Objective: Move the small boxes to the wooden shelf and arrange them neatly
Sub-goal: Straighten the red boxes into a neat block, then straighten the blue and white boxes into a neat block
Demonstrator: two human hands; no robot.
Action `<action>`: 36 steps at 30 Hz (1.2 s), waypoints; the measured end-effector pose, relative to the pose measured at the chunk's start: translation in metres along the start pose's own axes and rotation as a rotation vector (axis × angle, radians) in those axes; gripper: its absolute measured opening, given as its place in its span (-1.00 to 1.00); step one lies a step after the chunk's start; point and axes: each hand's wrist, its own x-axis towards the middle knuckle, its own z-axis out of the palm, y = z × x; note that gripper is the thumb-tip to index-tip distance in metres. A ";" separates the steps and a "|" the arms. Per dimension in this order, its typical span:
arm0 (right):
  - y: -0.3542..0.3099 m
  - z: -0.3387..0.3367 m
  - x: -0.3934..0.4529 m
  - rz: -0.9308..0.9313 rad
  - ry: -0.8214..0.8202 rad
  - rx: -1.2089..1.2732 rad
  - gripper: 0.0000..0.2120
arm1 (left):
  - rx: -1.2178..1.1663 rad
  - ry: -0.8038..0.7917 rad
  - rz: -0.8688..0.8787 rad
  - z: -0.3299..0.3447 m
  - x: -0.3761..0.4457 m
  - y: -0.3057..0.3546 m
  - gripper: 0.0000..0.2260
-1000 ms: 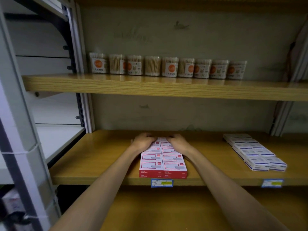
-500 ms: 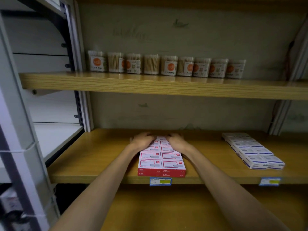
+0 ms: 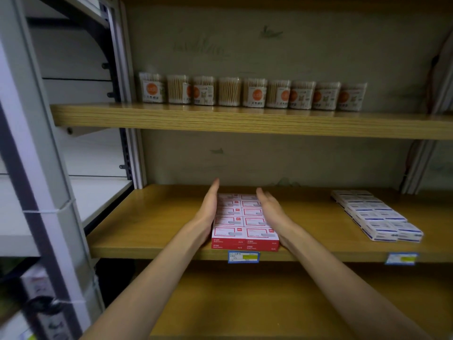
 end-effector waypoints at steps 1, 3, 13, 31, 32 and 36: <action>-0.003 0.001 -0.004 -0.009 0.002 -0.009 -0.39 | -0.007 0.003 -0.006 0.001 -0.002 0.002 -0.56; -0.003 0.000 -0.005 -0.009 0.012 -0.007 -0.36 | -0.022 0.022 0.004 0.002 -0.012 0.007 -0.54; 0.012 -0.027 -0.064 -0.126 -0.064 -0.432 -0.34 | 0.634 0.072 0.200 -0.033 -0.055 -0.027 -0.18; 0.043 -0.067 -0.107 -0.351 0.237 -0.758 -0.63 | 1.070 0.286 0.580 -0.015 -0.103 -0.046 -0.52; 0.045 -0.075 -0.106 -0.379 0.259 -0.768 -0.65 | 1.071 0.255 0.626 -0.003 -0.104 -0.043 -0.61; 0.054 -0.116 -0.103 -0.466 0.301 -0.804 -0.72 | 1.073 0.147 0.744 0.056 -0.101 -0.037 -0.79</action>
